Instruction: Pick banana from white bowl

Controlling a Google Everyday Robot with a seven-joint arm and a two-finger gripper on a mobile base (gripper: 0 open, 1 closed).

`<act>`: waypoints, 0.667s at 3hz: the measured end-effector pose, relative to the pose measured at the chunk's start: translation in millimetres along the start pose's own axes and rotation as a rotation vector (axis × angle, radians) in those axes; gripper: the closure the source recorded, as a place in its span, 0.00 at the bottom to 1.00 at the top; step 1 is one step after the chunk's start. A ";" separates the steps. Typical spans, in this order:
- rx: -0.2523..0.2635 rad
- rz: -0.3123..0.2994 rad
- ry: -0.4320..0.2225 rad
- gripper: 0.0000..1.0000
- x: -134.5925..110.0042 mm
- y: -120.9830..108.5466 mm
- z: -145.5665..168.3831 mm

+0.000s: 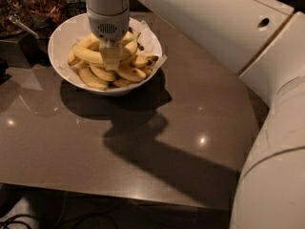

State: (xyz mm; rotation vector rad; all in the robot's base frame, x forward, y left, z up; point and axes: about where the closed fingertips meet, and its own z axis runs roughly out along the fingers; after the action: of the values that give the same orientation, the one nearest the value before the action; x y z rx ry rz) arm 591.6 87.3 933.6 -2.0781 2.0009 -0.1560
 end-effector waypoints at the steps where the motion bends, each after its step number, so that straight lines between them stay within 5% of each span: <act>1: -0.005 0.008 -0.032 1.00 2.4 0.2 -21.7; 2: -0.009 0.019 -0.071 1.00 1.7 -0.1 -42.7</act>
Offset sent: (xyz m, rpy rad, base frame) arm -0.0275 -0.0211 0.0620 0.0728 0.0674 -0.0080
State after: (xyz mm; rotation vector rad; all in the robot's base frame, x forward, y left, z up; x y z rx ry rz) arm 581.2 81.1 974.5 -2.0404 1.9825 -0.0695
